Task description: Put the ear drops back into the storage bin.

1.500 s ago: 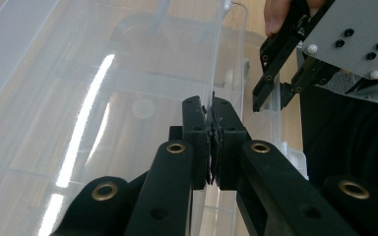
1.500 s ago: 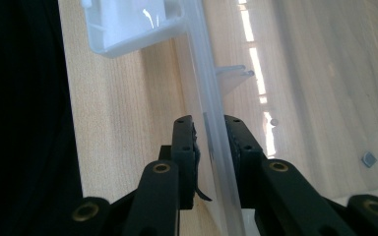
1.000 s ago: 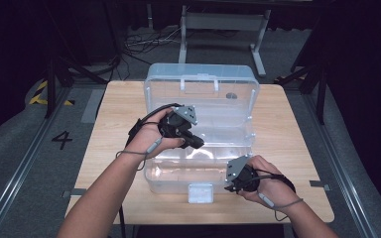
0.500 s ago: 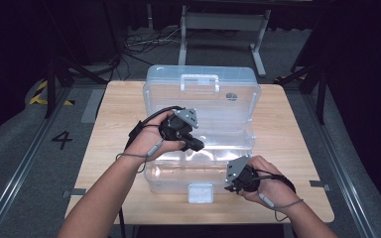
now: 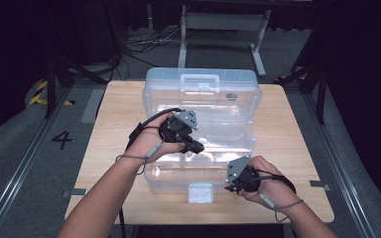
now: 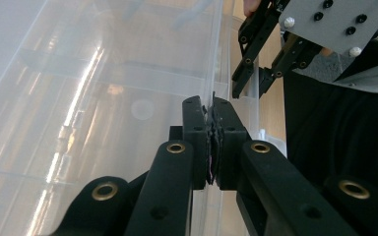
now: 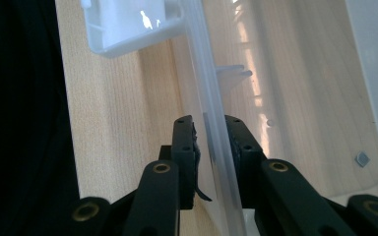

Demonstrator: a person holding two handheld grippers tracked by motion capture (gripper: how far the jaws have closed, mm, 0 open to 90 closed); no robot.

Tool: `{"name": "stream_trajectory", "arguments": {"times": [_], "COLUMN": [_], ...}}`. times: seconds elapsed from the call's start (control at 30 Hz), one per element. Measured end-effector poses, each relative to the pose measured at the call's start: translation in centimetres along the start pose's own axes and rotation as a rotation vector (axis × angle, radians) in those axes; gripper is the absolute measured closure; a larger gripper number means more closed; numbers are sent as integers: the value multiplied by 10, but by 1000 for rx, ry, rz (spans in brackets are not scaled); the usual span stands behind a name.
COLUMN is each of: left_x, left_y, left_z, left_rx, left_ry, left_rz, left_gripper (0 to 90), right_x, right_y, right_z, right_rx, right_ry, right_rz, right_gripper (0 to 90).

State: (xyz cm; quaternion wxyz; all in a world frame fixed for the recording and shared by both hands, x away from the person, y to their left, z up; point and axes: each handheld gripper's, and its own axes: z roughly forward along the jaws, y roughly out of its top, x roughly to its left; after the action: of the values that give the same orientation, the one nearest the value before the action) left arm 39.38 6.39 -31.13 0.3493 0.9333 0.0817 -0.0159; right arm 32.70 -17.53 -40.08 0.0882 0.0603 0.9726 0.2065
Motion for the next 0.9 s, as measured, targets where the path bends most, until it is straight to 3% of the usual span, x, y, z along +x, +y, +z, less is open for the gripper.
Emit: {"name": "stream_trajectory", "arguments": {"times": [0.27,0.67,0.9], "left_x": [-4,-5,-7], "left_y": [0,-1,-2], "left_z": [1,3,5], "left_rx": [8,16,21], "left_ry": [12,-2,-1], "left_rz": [-3,-6,-6], "left_gripper": [869,869,869], "right_x": [1,0,1], "right_y": [0,0,0], "right_z": [0,-2,-10], "right_rx": [3,-2,-18], "right_ry": [2,2,-13], "right_rz": [6,2,1], "right_gripper": [773,775,776]}}
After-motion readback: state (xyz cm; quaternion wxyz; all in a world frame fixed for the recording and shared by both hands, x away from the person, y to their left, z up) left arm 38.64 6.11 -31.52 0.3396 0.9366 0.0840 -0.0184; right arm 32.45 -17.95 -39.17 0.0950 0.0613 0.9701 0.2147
